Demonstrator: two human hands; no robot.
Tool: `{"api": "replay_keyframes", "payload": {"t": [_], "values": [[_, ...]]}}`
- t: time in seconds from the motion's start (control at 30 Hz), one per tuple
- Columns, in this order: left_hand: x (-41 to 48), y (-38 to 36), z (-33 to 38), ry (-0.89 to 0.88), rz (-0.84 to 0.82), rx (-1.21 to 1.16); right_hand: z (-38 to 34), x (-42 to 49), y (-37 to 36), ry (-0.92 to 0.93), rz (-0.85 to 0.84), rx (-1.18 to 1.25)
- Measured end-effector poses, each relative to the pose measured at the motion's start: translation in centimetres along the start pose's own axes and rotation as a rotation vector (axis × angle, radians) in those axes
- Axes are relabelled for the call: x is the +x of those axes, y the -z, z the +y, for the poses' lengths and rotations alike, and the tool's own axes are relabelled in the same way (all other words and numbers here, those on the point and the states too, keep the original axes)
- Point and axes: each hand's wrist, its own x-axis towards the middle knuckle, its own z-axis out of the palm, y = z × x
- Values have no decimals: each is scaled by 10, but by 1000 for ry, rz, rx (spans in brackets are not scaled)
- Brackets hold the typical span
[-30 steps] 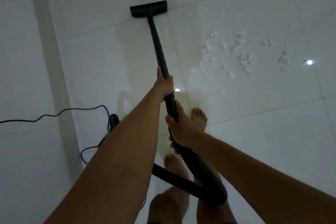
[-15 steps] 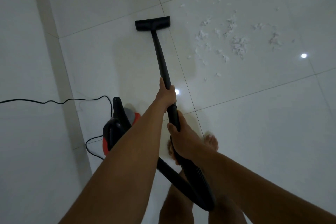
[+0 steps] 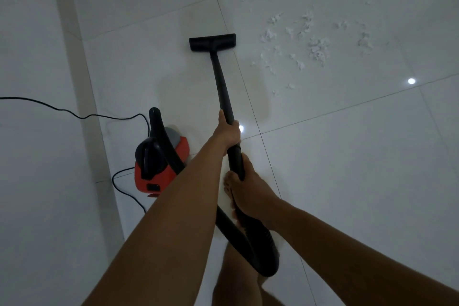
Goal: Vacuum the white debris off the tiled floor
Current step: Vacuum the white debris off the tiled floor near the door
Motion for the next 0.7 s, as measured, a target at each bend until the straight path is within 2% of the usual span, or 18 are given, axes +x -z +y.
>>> {"api": "replay_keyframes", "payload": {"t": [0.33, 0.53, 0.7], "values": [[-72, -37, -38, 61, -54, -9, 51, -65, 1, 14, 20, -28], [-107, -47, -51, 89, -69, -14, 62, -100, -2, -79, -28, 33], [-130, -59, -61, 105, -84, 13, 78, -118, -6, -53, 30, -90]]}}
